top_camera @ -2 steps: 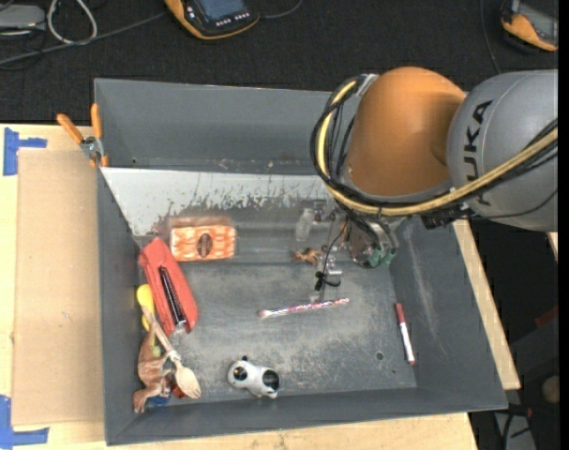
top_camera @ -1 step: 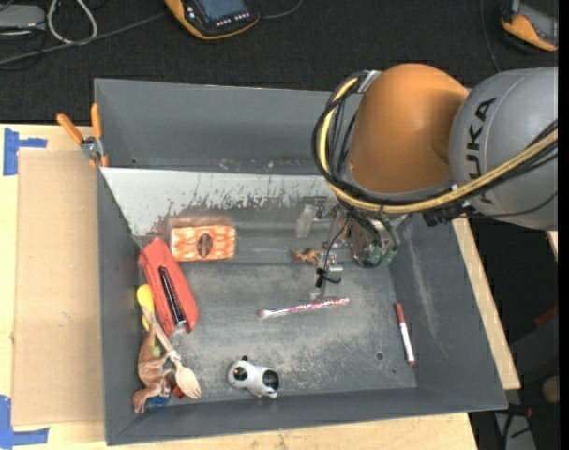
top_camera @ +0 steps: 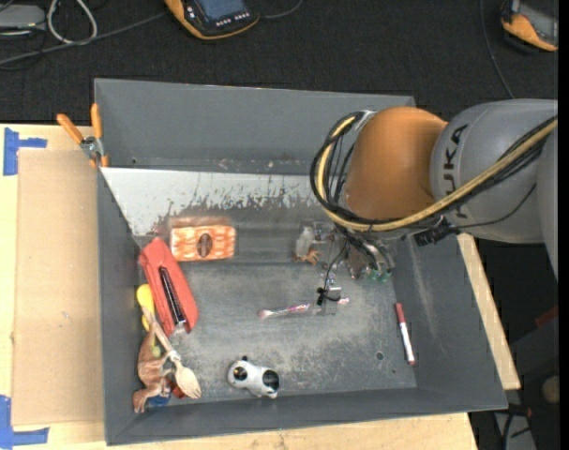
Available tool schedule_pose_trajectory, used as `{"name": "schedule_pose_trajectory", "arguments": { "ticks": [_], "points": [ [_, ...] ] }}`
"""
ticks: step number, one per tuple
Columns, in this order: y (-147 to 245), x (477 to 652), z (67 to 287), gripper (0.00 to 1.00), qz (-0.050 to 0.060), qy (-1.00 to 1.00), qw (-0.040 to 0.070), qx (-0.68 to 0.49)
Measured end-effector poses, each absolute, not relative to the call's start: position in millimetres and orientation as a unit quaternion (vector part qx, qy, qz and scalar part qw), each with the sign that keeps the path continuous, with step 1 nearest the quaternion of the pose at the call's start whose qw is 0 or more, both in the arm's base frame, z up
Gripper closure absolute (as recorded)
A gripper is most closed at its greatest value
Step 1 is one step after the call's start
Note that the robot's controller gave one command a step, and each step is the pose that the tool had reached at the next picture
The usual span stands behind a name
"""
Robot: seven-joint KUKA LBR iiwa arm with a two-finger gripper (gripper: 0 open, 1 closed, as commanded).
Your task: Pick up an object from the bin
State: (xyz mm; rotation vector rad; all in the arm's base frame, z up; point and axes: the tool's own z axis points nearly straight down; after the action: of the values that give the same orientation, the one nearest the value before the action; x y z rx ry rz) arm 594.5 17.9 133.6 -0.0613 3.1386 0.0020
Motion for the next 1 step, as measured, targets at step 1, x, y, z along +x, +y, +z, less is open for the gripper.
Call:
{"name": "schedule_pose_trajectory", "arguments": {
  "ticks": [1],
  "points": [
    [13.7,585.5,103.0,0.0,0.001,1.0,-0.001,-0.016]
  ]
}}
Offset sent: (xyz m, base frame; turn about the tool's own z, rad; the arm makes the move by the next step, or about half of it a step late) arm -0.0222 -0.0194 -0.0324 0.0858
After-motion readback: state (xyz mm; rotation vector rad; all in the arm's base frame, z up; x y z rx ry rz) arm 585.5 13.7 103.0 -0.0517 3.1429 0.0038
